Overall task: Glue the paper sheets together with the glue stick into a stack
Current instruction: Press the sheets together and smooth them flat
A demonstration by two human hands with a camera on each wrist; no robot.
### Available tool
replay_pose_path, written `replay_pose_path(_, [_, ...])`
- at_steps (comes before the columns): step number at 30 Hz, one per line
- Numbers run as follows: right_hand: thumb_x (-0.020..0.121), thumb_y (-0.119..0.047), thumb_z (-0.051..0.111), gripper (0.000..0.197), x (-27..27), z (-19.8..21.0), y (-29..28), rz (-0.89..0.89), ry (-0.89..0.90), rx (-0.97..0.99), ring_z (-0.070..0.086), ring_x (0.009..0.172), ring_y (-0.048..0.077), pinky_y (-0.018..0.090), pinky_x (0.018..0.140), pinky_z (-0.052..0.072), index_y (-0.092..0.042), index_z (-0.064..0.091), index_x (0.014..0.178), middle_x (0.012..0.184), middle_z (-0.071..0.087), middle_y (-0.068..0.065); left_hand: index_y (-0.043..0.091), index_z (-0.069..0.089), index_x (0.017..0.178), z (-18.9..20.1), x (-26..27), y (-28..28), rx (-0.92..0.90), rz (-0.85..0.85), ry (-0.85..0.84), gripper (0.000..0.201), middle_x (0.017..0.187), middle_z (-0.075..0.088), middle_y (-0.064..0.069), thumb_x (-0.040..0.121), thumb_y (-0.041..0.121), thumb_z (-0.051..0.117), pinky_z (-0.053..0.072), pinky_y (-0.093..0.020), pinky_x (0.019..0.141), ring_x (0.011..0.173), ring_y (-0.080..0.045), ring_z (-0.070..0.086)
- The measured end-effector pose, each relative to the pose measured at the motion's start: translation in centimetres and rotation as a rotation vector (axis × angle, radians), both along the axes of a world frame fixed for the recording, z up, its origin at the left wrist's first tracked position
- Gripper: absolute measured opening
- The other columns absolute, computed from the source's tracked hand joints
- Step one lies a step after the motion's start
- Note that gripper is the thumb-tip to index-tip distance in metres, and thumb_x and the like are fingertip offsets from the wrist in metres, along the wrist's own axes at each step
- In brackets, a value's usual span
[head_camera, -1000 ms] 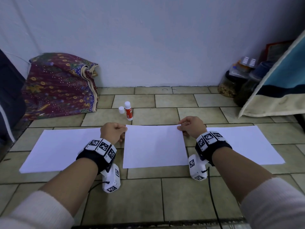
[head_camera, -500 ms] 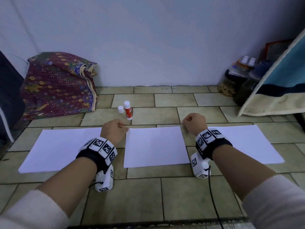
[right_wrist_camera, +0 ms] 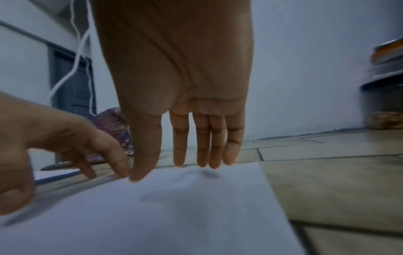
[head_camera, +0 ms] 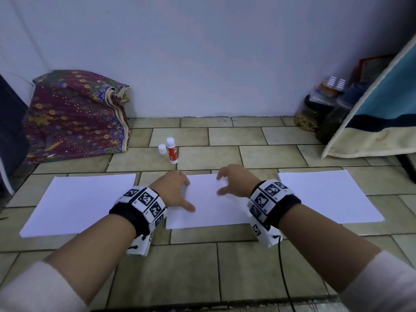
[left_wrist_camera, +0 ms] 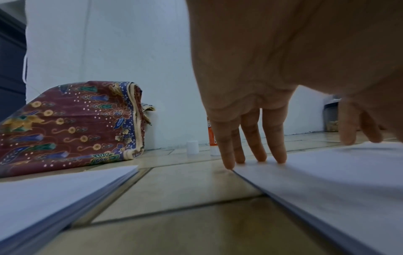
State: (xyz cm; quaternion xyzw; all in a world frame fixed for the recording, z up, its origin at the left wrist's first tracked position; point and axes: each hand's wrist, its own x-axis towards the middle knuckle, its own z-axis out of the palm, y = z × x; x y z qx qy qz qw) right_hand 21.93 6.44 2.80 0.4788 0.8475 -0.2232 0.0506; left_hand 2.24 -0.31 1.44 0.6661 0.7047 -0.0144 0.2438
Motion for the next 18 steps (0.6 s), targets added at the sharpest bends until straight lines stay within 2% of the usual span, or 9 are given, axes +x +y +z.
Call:
replay_pose_path(3, [0.076,-0.031,0.079,0.064,-0.9,-0.2,-0.8,0.068,-0.138,-0.012,0.046,0.119,0.024,0.032,0.094,0.04,-0.014,0.05,0.13,0.129,0.046,0.007,0.018,0.038,0.141,0.6,0.1,-0.1,-0.042,-0.061,0.068,0.095,0.143,0.035,0.003,0.063,0.043,0.087,0.031,-0.029,0.11,0.133,-0.015,0.033])
replay_pose_path(10, [0.082,-0.028,0.074,0.066,-1.8,-0.2,-1.9,0.111,-0.256,0.081,0.044,0.123,0.027,0.036,0.096,0.043,-0.008,0.04,0.134,0.133,0.043,0.012,0.018,0.027,0.146,0.7,-0.3,-0.5,-0.083,-0.161,0.117,0.105,0.146,0.025,0.003,0.063,0.038,0.088,0.03,-0.027,0.108,0.134,-0.015,0.027])
replay_pose_path(14, [0.084,-0.025,0.071,0.062,-2.3,-0.1,-2.4,0.099,-0.302,0.109,0.047,0.119,0.028,0.036,0.091,0.044,-0.006,0.039,0.133,0.131,0.044,0.013,0.016,0.022,0.147,0.2,-0.4,-0.8,-0.07,-0.193,0.153,0.107,0.149,0.021,0.002,0.065,0.041,0.086,0.031,-0.031,0.111,0.136,-0.016,0.025])
replay_pose_path(16, [0.089,-0.018,0.063,0.05,-2.8,-0.3,-2.9,0.076,-0.33,0.132,0.048,0.117,0.028,0.033,0.085,0.043,-0.005,0.04,0.132,0.13,0.045,0.013,0.012,0.018,0.149,-0.1,-0.2,-1.0,-0.062,-0.221,0.212,0.109,0.152,0.018,-0.002,0.068,0.043,0.083,0.031,-0.034,0.112,0.138,-0.019,0.024])
replay_pose_path(18, [0.093,-0.013,0.051,0.041,-3.6,-0.5,-3.3,0.045,-0.369,0.141,0.047,0.118,0.028,0.033,0.088,0.043,-0.005,0.039,0.132,0.13,0.045,0.013,0.007,0.011,0.151,-0.3,-0.1,-1.1,-0.065,-0.228,0.264,0.113,0.157,0.012,-0.006,0.07,0.045,0.081,0.031,-0.037,0.113,0.142,-0.022,0.02])
